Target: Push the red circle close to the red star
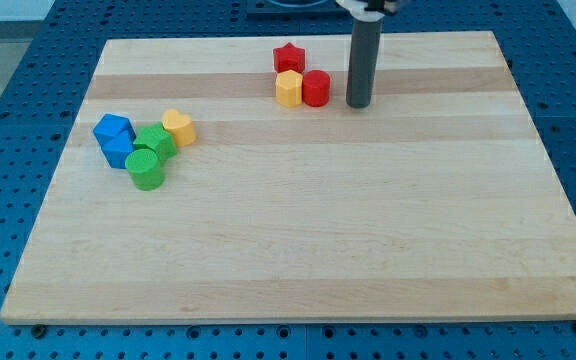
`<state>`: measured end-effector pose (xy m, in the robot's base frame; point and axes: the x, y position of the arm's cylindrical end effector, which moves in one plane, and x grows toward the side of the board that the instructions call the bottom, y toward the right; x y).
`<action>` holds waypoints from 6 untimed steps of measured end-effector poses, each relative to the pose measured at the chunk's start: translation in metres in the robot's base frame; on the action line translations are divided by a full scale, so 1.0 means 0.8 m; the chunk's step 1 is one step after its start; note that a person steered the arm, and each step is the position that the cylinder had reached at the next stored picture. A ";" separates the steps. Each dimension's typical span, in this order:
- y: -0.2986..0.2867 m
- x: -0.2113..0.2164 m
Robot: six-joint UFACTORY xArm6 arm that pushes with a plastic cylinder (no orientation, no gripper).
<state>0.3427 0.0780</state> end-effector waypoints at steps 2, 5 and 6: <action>-0.033 0.038; -0.061 -0.004; -0.063 -0.010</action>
<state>0.3345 0.0274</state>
